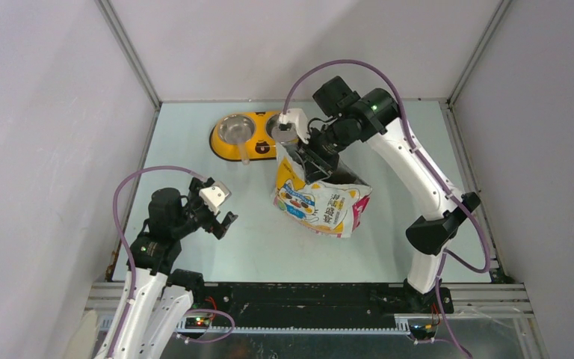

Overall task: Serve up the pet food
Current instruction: Open the pet food bag at the center of the board, then pick up the spatula from the pet food bowl.

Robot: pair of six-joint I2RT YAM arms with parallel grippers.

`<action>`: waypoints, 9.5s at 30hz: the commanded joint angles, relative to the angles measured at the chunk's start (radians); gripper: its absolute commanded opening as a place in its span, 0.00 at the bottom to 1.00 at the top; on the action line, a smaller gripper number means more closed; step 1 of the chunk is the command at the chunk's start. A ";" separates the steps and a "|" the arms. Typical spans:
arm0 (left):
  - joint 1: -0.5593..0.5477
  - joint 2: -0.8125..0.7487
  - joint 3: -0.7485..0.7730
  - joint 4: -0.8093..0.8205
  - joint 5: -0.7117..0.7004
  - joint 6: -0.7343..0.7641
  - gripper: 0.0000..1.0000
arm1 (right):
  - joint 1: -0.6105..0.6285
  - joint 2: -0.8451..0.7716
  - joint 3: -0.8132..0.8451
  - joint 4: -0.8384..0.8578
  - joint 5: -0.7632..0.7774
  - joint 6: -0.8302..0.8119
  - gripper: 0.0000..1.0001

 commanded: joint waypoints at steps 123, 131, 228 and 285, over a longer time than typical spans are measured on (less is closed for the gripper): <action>0.010 -0.023 0.014 0.023 0.015 0.009 1.00 | -0.151 -0.133 -0.150 0.282 0.634 0.203 0.00; 0.010 -0.025 0.014 0.022 0.017 0.010 1.00 | -0.316 -0.208 -0.098 0.327 0.659 0.269 0.00; 0.008 1.465 0.988 -0.056 -0.324 -0.589 0.99 | -0.279 -0.874 -1.026 1.089 0.399 0.189 1.00; 0.057 1.259 0.886 -0.036 -0.235 -0.504 0.00 | -0.277 -0.872 -1.030 1.090 0.398 0.192 0.99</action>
